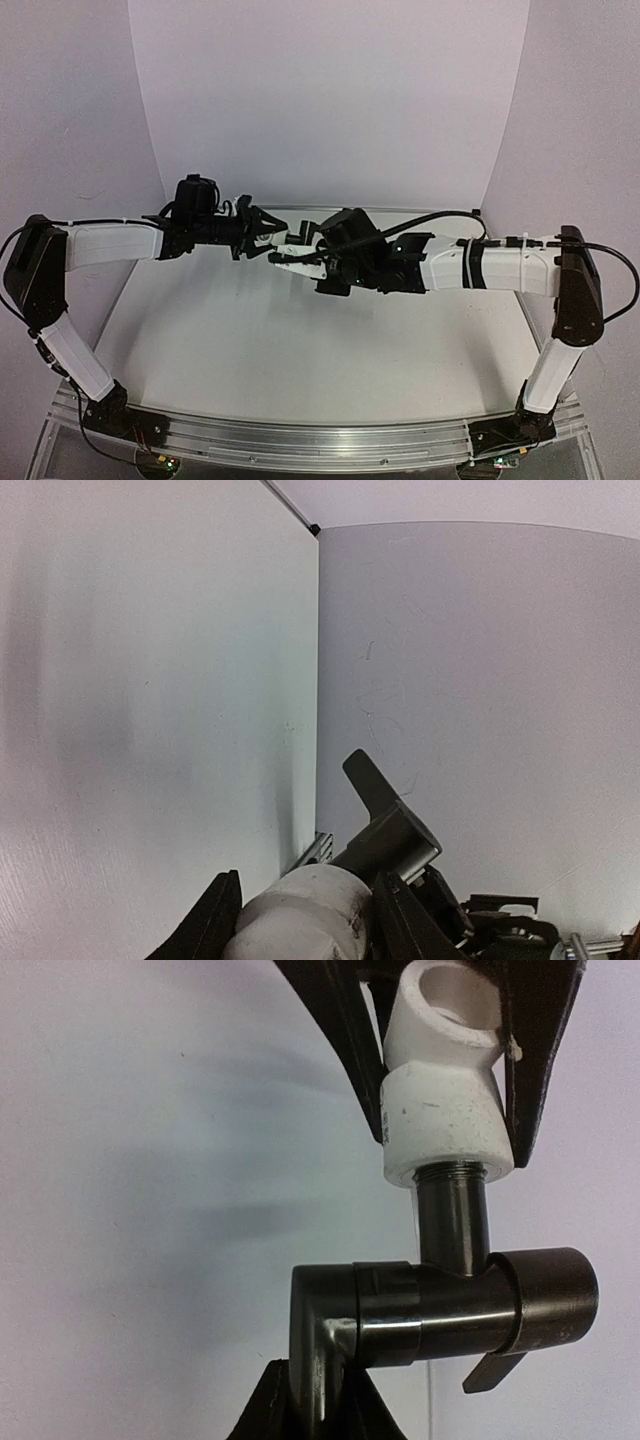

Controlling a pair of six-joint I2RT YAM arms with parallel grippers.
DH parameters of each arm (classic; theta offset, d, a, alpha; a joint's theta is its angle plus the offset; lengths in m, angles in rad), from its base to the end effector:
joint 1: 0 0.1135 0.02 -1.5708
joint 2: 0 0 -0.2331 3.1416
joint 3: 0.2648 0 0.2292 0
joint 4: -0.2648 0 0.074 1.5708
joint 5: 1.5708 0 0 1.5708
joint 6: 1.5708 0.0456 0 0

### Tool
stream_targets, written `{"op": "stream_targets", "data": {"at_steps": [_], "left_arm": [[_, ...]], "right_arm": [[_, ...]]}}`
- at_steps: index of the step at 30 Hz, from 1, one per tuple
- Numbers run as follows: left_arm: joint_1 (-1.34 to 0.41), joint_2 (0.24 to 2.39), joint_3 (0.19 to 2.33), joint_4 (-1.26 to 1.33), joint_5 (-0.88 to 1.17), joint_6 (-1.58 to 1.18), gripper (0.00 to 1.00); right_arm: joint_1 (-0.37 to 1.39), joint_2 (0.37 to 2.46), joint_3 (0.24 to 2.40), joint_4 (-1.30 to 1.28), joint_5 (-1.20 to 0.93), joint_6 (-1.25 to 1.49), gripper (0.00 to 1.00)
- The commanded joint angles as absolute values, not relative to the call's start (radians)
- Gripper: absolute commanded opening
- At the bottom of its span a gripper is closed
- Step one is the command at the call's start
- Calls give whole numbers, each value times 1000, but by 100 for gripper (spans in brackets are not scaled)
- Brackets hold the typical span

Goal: Install the water faucets

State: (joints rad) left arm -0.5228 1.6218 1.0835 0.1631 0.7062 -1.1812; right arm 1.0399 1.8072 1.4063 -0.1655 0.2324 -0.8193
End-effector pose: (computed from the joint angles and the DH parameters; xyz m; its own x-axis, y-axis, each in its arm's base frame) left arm 0.2917 -0.2022 0.2446 -0.9560 -0.2614 -0.1334 0.0493 0.3051 -0.9510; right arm 0.2124 0.3410 0.2455 0.3558 -0.7984 -0.4858 -0.7043 0.1127 -0.7009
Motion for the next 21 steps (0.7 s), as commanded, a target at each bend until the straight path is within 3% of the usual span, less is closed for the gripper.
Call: {"op": "stream_targets", "data": {"at_steps": [1, 8, 15, 21], "left_arm": [[-534, 1533, 1130, 200, 660, -908, 4], [-554, 1461, 1108, 272, 744, -615, 2], [-555, 1429, 993, 663, 1026, -553, 1], [-555, 1430, 910, 1047, 1223, -645, 2]], "right_arm": [[999, 1743, 1504, -242, -233, -556, 0], [841, 1730, 1584, -223, -877, -244, 0], [817, 1788, 1636, -81, -1426, -22, 0], [816, 1765, 1609, -48, -1610, -51, 0]]}}
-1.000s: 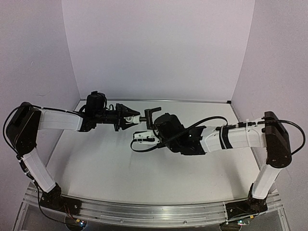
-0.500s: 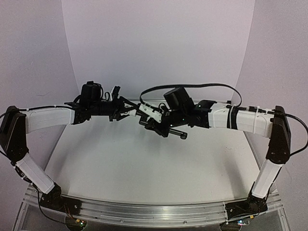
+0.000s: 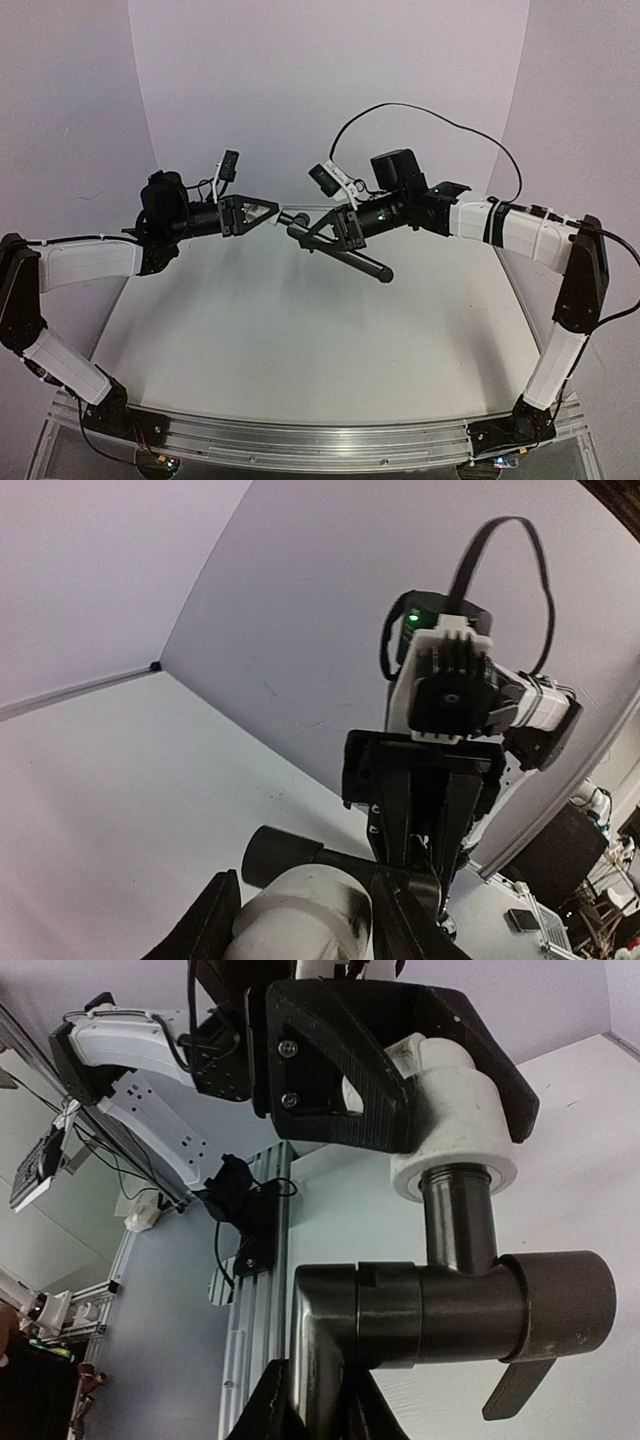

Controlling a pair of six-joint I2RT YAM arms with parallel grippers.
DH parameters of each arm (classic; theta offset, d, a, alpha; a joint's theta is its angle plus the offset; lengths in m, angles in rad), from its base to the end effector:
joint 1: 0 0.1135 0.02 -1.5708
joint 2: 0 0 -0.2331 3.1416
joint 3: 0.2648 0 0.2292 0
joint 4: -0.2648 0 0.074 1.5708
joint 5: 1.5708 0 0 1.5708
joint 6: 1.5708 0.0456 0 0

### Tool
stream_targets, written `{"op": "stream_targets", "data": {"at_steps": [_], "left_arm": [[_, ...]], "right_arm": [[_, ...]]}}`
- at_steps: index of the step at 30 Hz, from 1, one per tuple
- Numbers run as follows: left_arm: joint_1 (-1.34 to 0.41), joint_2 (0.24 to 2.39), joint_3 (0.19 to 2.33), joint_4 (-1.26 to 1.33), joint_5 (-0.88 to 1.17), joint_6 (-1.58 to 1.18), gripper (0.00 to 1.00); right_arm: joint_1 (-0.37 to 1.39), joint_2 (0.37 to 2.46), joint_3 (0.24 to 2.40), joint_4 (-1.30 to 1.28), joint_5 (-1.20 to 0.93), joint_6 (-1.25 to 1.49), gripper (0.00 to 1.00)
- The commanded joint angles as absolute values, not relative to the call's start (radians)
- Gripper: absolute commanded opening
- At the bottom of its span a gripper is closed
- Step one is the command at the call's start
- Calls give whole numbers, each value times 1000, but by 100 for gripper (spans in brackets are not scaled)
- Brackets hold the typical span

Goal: Install the water faucets

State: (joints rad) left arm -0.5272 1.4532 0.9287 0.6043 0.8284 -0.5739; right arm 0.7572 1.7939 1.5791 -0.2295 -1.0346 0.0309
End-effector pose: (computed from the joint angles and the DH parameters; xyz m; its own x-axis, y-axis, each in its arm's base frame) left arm 0.2585 -0.1894 0.2945 -0.4714 -0.1503 -0.8690 0.8561 0.1585 -0.4919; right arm 0.2553 0.2952 0.3105 -0.3405 -0.3001 -0.8911 -0.9049 -0.1527 0.3972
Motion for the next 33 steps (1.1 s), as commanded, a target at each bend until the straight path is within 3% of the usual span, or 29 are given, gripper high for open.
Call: {"op": "stream_targets", "data": {"at_steps": [1, 4, 8, 10, 12, 15, 20, 24, 30, 33], "left_arm": [[-555, 1430, 912, 1074, 1247, -657, 3], [-558, 1415, 924, 1082, 1290, -650, 5], [-558, 1358, 954, 802, 1268, -463, 21], [-558, 1331, 992, 615, 1236, -345, 48], [-557, 1306, 1016, 433, 1176, -249, 67], [-555, 1238, 997, 265, 1018, -161, 77], [-543, 1096, 868, 297, 706, -234, 98], [-534, 1095, 871, 244, 594, -344, 100], [-515, 1307, 1083, 58, 540, -748, 97], [-495, 1410, 1155, 24, 624, -973, 93]], "right_arm": [[816, 1763, 1605, -48, -1666, -62, 0], [817, 1733, 1565, -48, -1742, -129, 0], [809, 1724, 1541, -49, -1698, -148, 0], [796, 1717, 1525, -48, -1603, -147, 0], [779, 1700, 1499, -46, -1485, -146, 0], [751, 1660, 1435, -48, -1277, -165, 0], [730, 1579, 1333, -52, -996, -222, 0], [732, 1515, 1277, -65, -672, -316, 0], [783, 1507, 1283, -89, -164, -543, 0], [836, 1555, 1307, -91, 38, -687, 0]]}}
